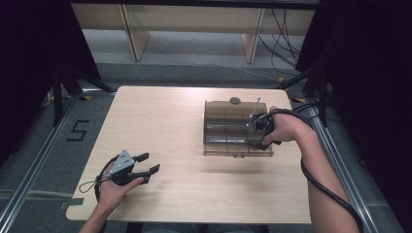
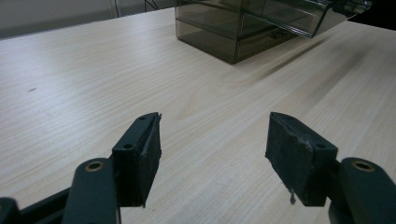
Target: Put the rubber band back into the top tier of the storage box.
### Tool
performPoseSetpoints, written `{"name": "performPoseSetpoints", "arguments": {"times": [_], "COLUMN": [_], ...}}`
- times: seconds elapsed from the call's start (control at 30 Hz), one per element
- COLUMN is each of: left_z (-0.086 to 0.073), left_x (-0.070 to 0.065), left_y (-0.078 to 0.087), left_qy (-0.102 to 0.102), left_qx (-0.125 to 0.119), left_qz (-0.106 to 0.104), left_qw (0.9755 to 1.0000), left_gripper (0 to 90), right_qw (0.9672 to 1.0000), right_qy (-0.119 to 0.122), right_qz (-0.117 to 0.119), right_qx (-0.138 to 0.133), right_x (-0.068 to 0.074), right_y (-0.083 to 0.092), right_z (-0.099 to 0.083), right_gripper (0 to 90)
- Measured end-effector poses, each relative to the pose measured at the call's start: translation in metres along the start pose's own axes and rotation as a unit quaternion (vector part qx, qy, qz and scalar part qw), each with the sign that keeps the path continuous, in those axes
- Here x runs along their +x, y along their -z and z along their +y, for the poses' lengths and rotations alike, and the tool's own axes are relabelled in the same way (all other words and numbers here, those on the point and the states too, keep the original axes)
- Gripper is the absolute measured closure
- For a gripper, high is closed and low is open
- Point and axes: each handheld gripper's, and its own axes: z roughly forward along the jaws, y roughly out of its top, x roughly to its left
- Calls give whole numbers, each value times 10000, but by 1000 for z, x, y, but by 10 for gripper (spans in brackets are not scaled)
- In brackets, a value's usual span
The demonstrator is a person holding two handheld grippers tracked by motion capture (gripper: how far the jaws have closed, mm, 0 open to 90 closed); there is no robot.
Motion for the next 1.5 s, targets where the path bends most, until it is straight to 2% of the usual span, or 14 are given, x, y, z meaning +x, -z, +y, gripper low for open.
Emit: {"name": "performPoseSetpoints", "arguments": {"times": [0.23,0.27,0.3,0.43,0.57,0.6,0.63,0.97,1.1,1.13,1.17,1.2,1.33,1.5], "left_z": [0,0,0,0,0,0,0,0,0,0,0,0,-1,0], "left_x": [0,0,0,0,0,0,0,0,0,0,-1,-1,0,-1], "left_y": [-1,-1,0,0,0,0,0,0,0,0,0,0,-1,-1], "left_qy": [-4,-6,0,-5,-8,8,14,-10,-9,-9,-8,-10,24,-6], "left_qx": [-20,-17,-19,-19,-18,-20,-19,-15,-18,-15,-14,-18,-53,-15], "left_qz": [-15,-12,-9,-4,-3,2,4,0,-1,-1,1,1,-24,-2], "left_qw": [10000,10000,10000,10000,10000,10000,10000,10000,10000,10000,10000,10000,10000,10000], "left_gripper": [350,350,350,350,350,350,350,350,350,350,349,350,350,349], "right_qw": [9999,10000,9999,9999,9998,9999,9999,9999,9998,9999,9999,9999,9997,9999], "right_qy": [-58,19,-74,21,-85,12,-64,-35,87,-2,73,-50,160,81], "right_qz": [-79,-50,-101,-99,-148,-109,-98,-94,-151,-145,-141,-149,-130,-127], "right_qx": [-27,-49,-23,-70,-56,-31,-56,-41,-80,-51,-58,-49,-128,-46], "right_x": [5,4,7,9,15,14,16,29,35,37,38,42,43,53], "right_y": [7,7,8,10,14,14,14,15,18,19,19,20,20,23], "right_z": [-2,-3,-3,-3,-5,-5,-6,-10,-10,-10,-10,-10,-12,-14], "right_gripper": [716,715,714,708,708,708,708,716,725,727,731,735,752,770]}}
